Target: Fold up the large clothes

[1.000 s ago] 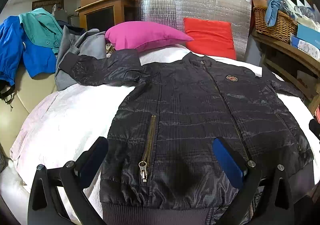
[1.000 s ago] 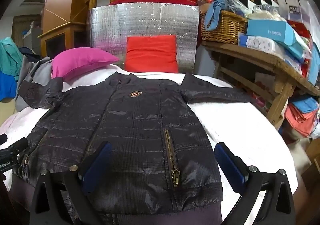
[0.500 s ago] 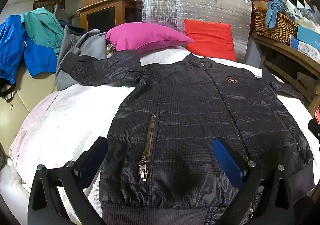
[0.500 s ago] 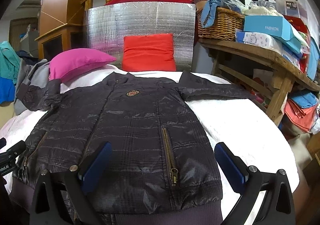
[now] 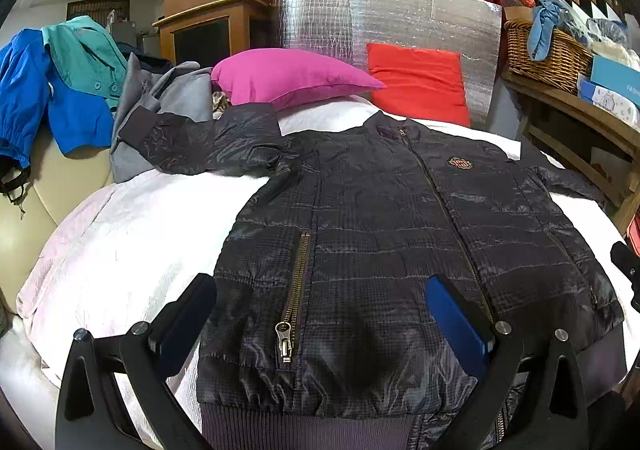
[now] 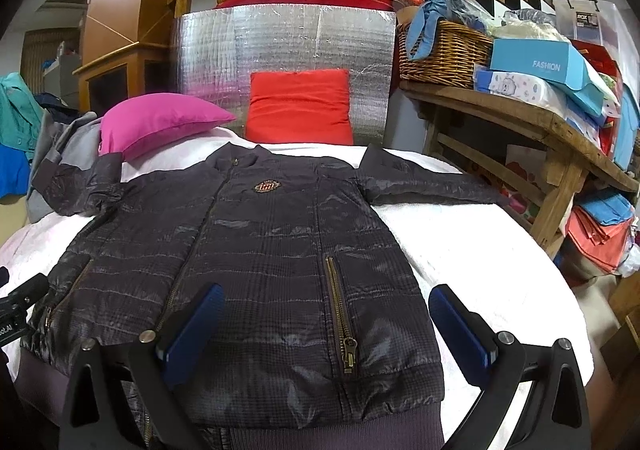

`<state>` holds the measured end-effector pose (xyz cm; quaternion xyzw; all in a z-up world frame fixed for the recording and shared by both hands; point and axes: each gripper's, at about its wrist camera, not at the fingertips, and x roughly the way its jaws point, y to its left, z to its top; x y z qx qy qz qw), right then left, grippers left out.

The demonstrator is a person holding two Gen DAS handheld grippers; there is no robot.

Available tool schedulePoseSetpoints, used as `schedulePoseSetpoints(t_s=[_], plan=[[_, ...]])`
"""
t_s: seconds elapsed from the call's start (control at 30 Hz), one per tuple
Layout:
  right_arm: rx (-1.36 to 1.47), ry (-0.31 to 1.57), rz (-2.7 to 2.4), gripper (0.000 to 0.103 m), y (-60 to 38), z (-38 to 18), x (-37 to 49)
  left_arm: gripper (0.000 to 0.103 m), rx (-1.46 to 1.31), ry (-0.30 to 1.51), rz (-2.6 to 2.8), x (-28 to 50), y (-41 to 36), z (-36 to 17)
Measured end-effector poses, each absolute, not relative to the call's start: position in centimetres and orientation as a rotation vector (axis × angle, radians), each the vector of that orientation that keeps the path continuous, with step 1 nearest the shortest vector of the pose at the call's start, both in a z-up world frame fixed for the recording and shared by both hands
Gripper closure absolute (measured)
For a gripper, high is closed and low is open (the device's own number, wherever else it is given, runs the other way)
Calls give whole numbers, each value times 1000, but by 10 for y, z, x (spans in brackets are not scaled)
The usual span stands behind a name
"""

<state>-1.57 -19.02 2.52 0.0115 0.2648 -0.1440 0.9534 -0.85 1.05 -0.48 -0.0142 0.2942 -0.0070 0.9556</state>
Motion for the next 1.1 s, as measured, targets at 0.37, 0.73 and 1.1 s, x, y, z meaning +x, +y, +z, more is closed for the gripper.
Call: schedulePoseSetpoints(t_s=[0.37,0.73,1.1], plan=[[16,545,-290,0,-189,24,-15,0,-19,606,-20,-10,7,-6],[12,553,-290,0,-188,23,-14,0,-30,621,-24,-9,8,-8],[120,658,-167,0,-212,21,1,0,-83,672,-69,2,17,-10]])
